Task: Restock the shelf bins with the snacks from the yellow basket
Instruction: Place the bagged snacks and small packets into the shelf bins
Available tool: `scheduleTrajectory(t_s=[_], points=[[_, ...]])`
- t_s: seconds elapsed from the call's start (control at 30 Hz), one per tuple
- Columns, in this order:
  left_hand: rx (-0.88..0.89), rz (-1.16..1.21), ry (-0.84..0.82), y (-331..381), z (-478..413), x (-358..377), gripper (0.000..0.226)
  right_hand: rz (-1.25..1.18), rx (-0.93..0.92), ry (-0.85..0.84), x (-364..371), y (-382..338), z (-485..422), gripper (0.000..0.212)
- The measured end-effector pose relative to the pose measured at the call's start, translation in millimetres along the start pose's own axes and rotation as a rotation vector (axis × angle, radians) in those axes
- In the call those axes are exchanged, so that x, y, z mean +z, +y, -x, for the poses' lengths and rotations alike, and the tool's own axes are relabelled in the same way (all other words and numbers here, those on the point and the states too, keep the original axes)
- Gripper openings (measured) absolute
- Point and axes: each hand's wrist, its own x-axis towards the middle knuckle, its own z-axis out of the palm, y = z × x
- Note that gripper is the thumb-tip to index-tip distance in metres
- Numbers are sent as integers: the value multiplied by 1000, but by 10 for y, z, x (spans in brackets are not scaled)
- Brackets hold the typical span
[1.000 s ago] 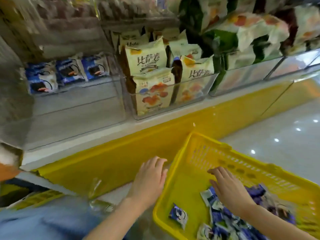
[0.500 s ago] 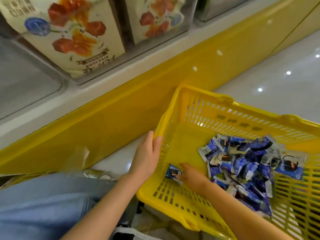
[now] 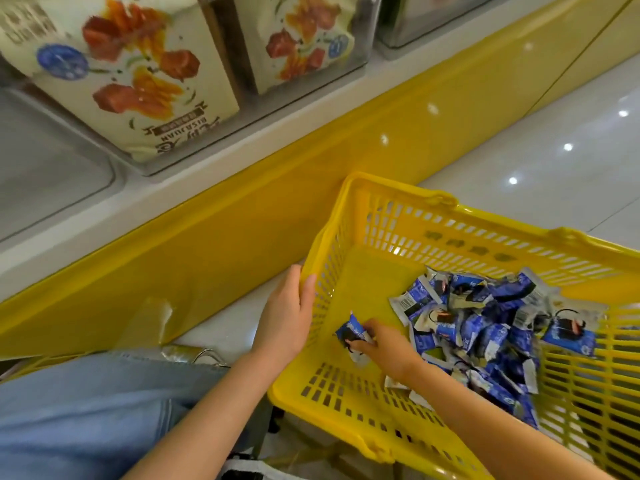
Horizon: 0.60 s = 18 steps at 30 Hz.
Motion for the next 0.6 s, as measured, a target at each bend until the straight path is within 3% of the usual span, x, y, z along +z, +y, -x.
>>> scheduleTrajectory(t_s=[0.13,0.2,0.3,0.4,0.43,0.5,0.6], points=[[169,-406,245,107,62,2,29,34,-146,111,-467,-75,344,40],[272,-426,297,217,137,40,28,83,-243,216,-694,-144,555,38],[258,-231,156,367,255,183,32,17,-340,307,-901,-264,890,31],[-191,399,-237,596,312,282,21,-143,-385,306,-915,-343,1088,19],[-258,524,-318,615,315,322,18,-217,-395,299,-890,-359,1123,19],[-224,541,-331,585,328,394,12,-333,-404,277,-842,-356,1148,26],[-198,538,-223,505,314,409,12,-363,-364,284,-791,-161,1018,25]])
